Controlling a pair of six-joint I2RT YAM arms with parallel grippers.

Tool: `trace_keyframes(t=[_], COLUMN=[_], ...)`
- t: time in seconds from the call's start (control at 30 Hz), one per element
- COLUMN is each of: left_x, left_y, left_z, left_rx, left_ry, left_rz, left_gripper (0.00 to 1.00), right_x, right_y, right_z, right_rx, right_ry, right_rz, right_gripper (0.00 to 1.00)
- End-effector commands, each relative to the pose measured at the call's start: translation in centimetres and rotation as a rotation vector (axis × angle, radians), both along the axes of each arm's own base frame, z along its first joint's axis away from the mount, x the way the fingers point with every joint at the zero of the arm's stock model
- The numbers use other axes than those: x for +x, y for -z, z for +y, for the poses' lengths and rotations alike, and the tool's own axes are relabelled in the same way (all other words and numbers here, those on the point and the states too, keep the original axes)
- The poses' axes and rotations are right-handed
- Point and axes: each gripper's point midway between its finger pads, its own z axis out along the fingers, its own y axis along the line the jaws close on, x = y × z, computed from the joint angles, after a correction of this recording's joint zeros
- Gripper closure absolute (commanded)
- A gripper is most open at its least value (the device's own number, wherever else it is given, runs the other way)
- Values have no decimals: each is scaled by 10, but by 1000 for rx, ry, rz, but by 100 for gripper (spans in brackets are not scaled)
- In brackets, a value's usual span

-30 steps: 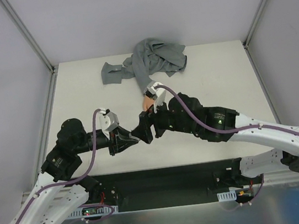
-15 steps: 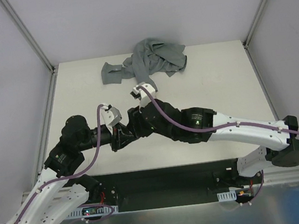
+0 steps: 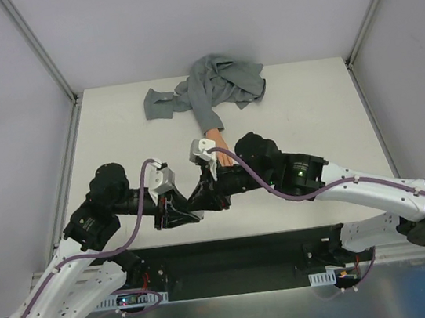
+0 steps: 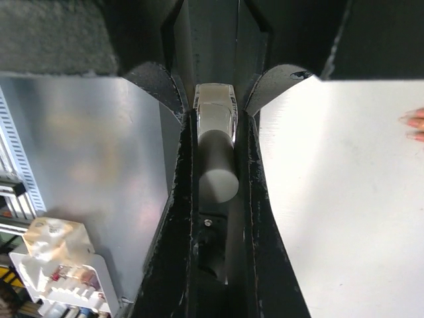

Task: Paint the nails

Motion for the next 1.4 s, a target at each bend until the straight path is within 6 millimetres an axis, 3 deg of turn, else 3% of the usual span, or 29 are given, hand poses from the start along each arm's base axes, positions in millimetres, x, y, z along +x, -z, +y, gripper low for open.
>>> trace_keyframes(t=[0.0,0.13,0.17,0.2,0.23,0.27,0.3,0.4,0.47,0.63,0.83,1.0,1.23,1.27,1.3,1.33,1.37], left_x=[-24,-18,-13,-8,-5,7,12,35,42,65,76,75,69,66,59,51,43], left_y=[-29,-27,-26,-25,-25,-23,-21,-15,-11,-9,-10,-12,-16,-18,-20,-23,-27], left_z=[1,-1,-1,-2,-2,-3,-3,-2,-1,2,6,7,8,7,4,3,0], left_rx=[-105,-93,-86,-80,-75,-58,-50,-9,5,39,48,41,20,14,1,-13,-28], left_ry=[168,133,101,78,57,-9,-38,-169,-200,-326,-400,-402,-398,-384,-336,-293,-243], left_rz=[-101,-97,-105,-109,-111,-120,-121,-126,-124,-121,-120,-127,-107,-108,-106,-108,-115], left_gripper=[100,100,100,100,100,100,100,100,100,100,100,100,100,100,100,100,100], right_x=[-15,-6,-3,8,13,17,32,60,60,64,69,74,77,73,70,69,46], right_y=[4,-3,-6,-9,-7,-19,-21,-23,-24,-30,-29,-19,-13,-12,-5,-12,-8], right_z=[1,2,2,2,0,0,-3,-22,-25,-34,-24,-7,-1,0,0,-1,10], right_rx=[32,40,38,33,12,25,19,-6,20,15,3,-34,-65,-75,-102,-105,-113], right_ry=[-170,-99,-76,10,56,98,232,522,603,749,826,850,845,813,771,685,476], right_rz=[-38,-19,-12,13,36,44,85,146,249,227,187,168,133,125,100,12,-16], right_gripper=[100,98,89,67,61,56,45,36,35,33,41,48,60,69,99,100,100])
